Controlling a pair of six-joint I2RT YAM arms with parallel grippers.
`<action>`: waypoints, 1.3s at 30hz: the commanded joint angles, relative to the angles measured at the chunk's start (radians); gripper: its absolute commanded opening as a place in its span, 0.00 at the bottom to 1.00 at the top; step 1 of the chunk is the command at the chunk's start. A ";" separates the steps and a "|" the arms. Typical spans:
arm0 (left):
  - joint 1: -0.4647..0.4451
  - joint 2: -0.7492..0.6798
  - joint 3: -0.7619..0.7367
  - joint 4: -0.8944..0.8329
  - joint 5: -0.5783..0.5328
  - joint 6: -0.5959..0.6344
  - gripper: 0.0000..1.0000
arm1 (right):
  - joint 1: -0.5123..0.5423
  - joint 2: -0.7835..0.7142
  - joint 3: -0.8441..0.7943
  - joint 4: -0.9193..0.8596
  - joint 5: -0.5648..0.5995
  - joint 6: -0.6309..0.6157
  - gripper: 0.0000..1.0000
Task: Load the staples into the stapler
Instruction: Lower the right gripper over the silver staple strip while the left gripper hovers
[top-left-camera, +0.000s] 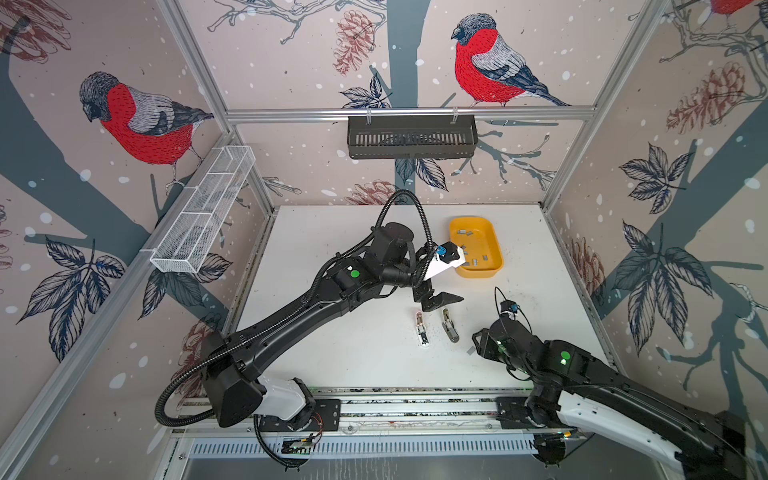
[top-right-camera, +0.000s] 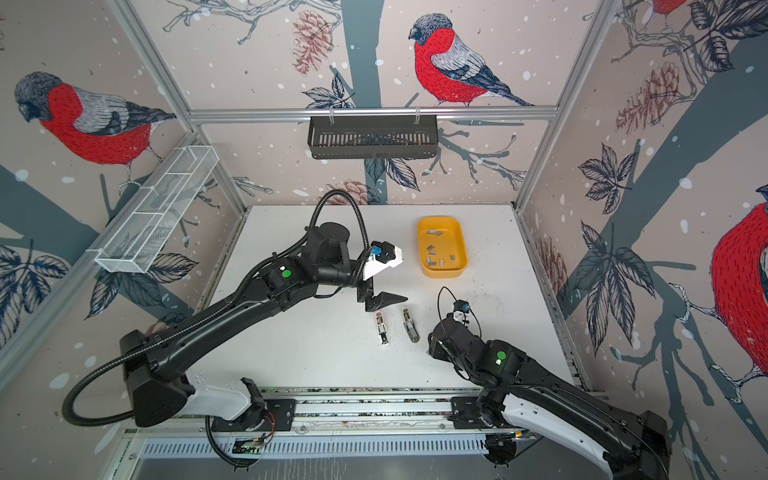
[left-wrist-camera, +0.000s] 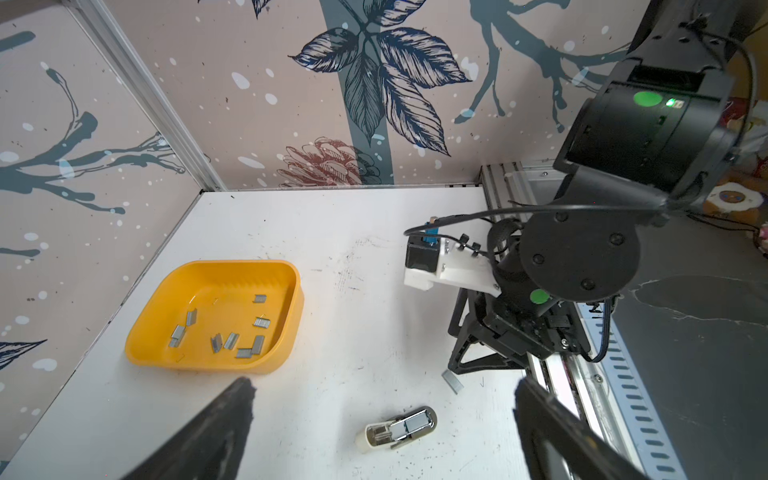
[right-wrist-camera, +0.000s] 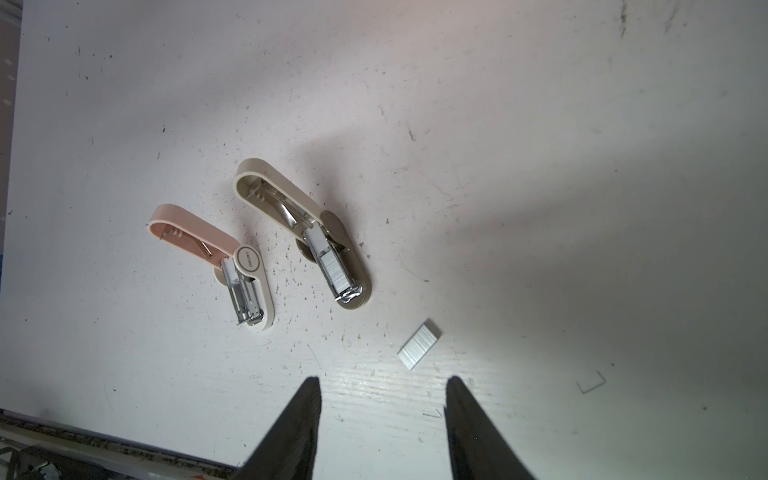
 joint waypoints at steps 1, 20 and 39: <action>0.019 0.005 -0.041 0.031 0.039 0.029 0.97 | 0.002 0.019 0.004 -0.029 0.008 0.026 0.51; 0.039 -0.070 -0.132 0.047 -0.038 0.009 0.97 | 0.000 0.142 -0.089 0.158 -0.045 0.020 0.52; 0.036 -0.048 -0.138 0.070 -0.037 -0.011 0.97 | 0.003 0.184 -0.166 0.271 -0.083 0.026 0.52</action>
